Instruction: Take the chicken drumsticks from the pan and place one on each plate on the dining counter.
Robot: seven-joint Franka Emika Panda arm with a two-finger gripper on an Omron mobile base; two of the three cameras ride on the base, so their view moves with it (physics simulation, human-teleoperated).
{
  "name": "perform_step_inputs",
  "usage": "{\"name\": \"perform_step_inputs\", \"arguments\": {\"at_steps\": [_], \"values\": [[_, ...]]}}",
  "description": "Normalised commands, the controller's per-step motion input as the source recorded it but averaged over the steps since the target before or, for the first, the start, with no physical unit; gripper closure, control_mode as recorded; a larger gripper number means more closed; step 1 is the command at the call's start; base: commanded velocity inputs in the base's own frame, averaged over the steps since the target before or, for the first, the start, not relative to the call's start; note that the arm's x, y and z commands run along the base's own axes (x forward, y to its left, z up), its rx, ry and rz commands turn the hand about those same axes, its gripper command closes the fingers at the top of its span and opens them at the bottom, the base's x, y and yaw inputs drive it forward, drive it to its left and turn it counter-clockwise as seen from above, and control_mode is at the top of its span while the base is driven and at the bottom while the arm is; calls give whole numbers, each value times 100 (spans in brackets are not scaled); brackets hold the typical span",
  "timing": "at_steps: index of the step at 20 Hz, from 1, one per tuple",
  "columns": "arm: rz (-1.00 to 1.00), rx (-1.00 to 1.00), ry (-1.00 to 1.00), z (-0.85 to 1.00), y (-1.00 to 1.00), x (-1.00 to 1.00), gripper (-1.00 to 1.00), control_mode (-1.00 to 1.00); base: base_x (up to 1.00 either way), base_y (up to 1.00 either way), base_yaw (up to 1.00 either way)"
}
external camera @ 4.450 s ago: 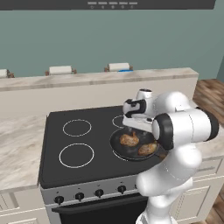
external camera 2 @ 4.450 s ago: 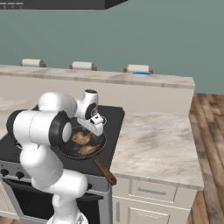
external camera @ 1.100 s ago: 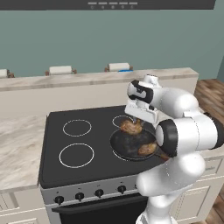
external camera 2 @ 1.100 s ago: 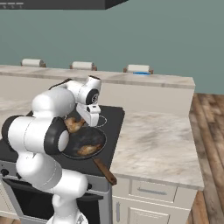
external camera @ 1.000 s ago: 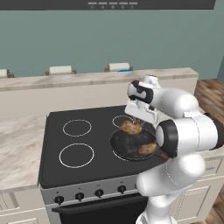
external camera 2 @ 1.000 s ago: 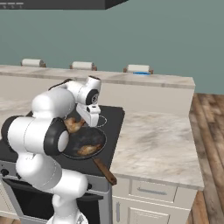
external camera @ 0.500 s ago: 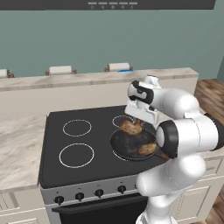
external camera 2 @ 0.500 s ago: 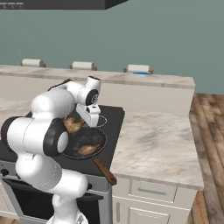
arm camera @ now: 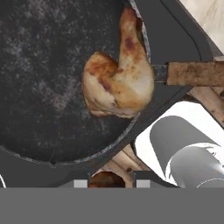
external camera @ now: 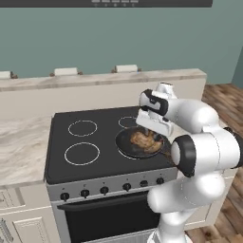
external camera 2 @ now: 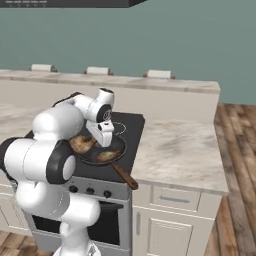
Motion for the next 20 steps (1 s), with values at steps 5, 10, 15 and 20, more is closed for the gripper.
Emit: {"name": "perform_step_inputs", "arguments": {"at_steps": [5,10,15,20], "values": [[0,0,0,0,0,0,100,100,-30,-17,-3],[0,0,0,0,0,0,100,100,3,-64,-8],[0,0,0,0,0,0,100,100,9,-84,-8],[0,0,0,0,0,0,100,100,15,-93,-7]]}}
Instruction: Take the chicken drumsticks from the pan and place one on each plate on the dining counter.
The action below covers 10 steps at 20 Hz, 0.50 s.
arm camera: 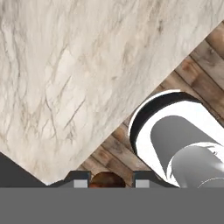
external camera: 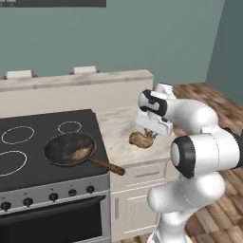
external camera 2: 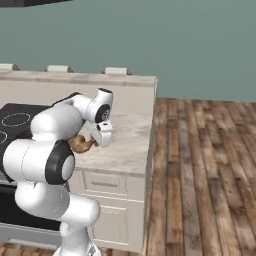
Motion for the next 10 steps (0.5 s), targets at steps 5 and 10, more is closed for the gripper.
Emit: {"name": "perform_step_inputs", "arguments": {"at_steps": [5,10], "values": [[0,0,0,0,0,0,100,100,33,-88,-7],[0,0,0,0,0,0,100,100,42,-86,-4]]}}
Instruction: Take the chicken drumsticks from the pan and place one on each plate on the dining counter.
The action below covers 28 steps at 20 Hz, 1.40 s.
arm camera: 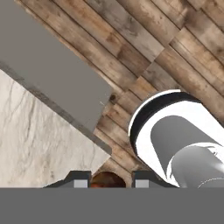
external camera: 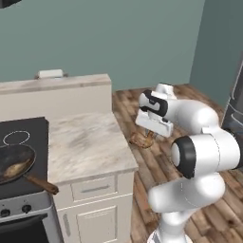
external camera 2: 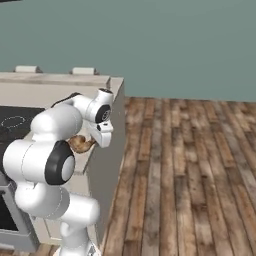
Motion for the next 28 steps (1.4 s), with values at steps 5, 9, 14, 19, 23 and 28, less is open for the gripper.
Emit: {"name": "perform_step_inputs", "arguments": {"at_steps": [5,9,14,19,23,28], "values": [[0,0,0,0,0,0,100,100,58,-77,-1],[0,0,0,0,0,0,100,100,78,-63,0],[0,0,0,0,0,0,100,100,98,-33,0],[0,0,0,0,0,0,100,100,100,-4,3],[0,0,0,0,0,0,100,100,100,0,10],[0,0,0,0,0,0,100,100,100,0,12]]}}
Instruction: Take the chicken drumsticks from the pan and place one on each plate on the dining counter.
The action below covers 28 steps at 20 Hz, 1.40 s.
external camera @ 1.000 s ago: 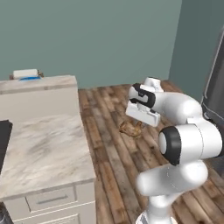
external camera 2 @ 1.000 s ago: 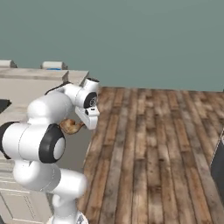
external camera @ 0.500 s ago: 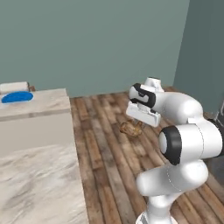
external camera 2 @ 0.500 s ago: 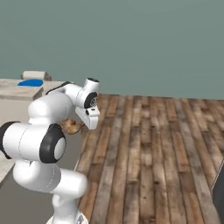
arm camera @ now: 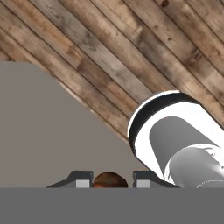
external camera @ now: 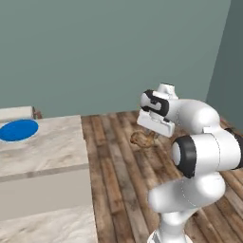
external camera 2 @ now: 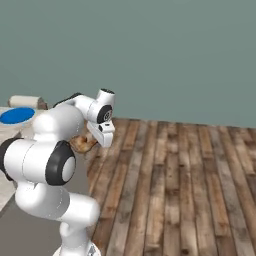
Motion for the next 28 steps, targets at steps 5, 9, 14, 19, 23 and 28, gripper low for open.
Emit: {"name": "perform_step_inputs", "arguments": {"at_steps": [5,9,14,19,23,28], "values": [[0,0,0,0,0,0,100,100,100,0,16],[0,0,0,0,0,0,100,100,100,0,22],[0,0,0,0,0,0,100,100,98,0,34],[0,0,0,0,0,0,100,100,67,0,68],[0,0,0,0,0,0,100,100,31,-3,94],[0,0,0,0,0,0,100,100,11,-3,100]]}}
